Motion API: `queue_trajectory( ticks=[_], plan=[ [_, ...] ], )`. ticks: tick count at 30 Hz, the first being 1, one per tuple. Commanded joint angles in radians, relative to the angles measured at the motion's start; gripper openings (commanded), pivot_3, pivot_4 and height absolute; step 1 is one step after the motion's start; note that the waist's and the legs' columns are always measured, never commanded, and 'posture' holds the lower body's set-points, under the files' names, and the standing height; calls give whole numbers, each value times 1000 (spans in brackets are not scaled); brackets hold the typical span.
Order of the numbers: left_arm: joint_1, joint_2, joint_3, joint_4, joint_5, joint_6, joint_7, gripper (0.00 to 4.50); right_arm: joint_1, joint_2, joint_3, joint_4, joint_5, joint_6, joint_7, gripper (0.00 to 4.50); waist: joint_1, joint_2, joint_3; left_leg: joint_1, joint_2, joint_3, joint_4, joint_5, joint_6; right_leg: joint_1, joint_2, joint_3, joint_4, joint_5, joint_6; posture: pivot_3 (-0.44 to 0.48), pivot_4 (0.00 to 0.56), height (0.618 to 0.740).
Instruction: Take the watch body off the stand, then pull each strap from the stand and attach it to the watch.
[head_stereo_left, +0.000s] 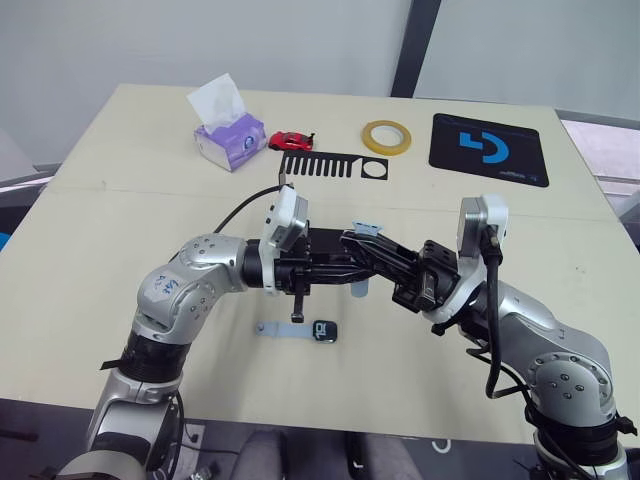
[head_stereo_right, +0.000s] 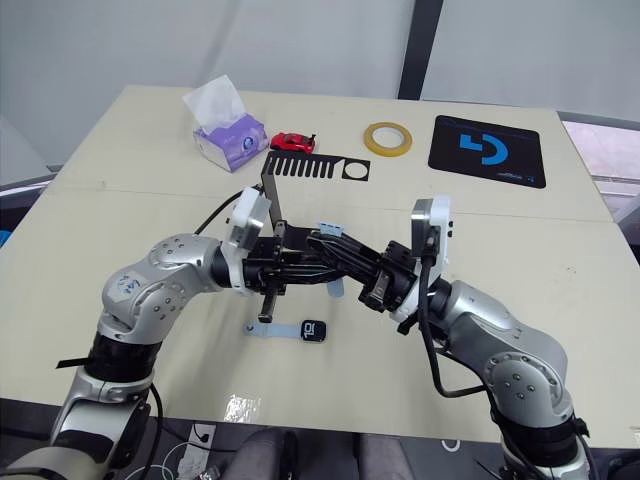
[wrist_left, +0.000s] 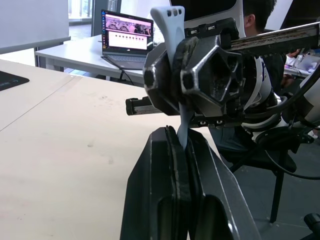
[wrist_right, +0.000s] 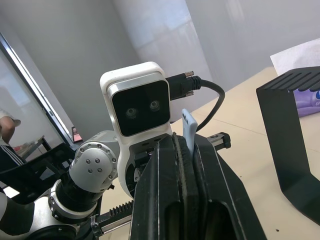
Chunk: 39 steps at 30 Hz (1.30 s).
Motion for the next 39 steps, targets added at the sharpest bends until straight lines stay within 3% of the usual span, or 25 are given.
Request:
queue_trajectory(
  ticks=[1, 5, 6, 7, 11, 12, 15, 18, 26, 31, 39],
  plan=[
    [-12, -3, 16, -45, -22, 0, 2, 0, -15, -5, -14, -36, 15, -19, 10, 93, 0, 0, 0, 0, 0, 0, 0, 0, 0, 0, 0, 0, 0, 0, 0, 0, 150, 738],
    [-12, 15, 27, -41, -55, 46, -8, 0, -23, -21, -16, -39, -1, -19, 21, 93, 0, 0, 0, 0, 0, 0, 0, 0, 0, 0, 0, 0, 0, 0, 0, 0, 150, 738],
    [-11, 24, 30, -42, -60, 54, -15, 724, -24, -27, -17, -40, -5, -18, 24, 0, 0, 0, 0, 0, 0, 0, 0, 0, 0, 0, 0, 0, 0, 0, 0, 0, 150, 738],
    [-9, 43, 33, -46, -64, 63, -28, 937, -27, -39, -18, -43, -16, -17, 29, 0, -1, 0, 0, 0, 0, 0, 0, 0, 0, 0, 0, 0, 0, 0, 0, 0, 150, 738],
    [7, 173, 15, -58, -11, 61, -102, 2644, -15, -185, -1, -88, -183, -30, 113, 0, -1, 0, 0, 0, 0, 0, 0, 0, 0, 0, 0, 0, 1, 0, 0, 0, 150, 738],
    [10, 205, 6, -58, 8, 52, -117, 3262, -4, -223, 3, -102, -229, -42, 137, 0, 0, 0, 0, 0, 0, 0, 0, 0, 0, 0, 0, 0, 0, 0, 0, 0, 150, 738],
    [21, 288, -37, -56, 73, 16, -165, 4435, 62, -339, -29, -148, -344, -78, 191, 0, 1, 0, 0, 0, 0, 0, 0, 0, 0, 0, 1, 0, -3, 0, 0, 0, 150, 738],
    [49, 318, -102, -64, 183, -61, -158, 4435, 162, -442, -60, -189, -517, -163, 240, 0, 7, 0, 0, -1, -1, 0, 0, -1, 1, 1, 0, 0, -5, 0, 0, 0, 150, 738],
    [138, 314, -202, -45, 387, -263, -144, 4435, 400, -494, -217, -260, -777, -289, 260, 0, 5, 0, 0, 0, 0, 1, 1, -1, 2, 2, 1, 1, -4, 0, 1, 0, 150, 738],
    [172, 280, -220, -11, 460, -315, -103, 4435, 510, -465, -313, -250, -912, -399, 273, 0, 3, 0, 0, 1, 0, 3, 2, -1, 2, 2, 3, 3, -4, 1, 1, 0, 150, 738],
    [195, 206, -244, 36, 546, -342, -29, 4435, 550, -420, -295, -253, -995, -458, 278, 0, 3, 0, 0, 1, 0, 4, 3, -1, 2, 2, 4, 6, -3, 1, 2, 0, 150, 738]
  ],
)
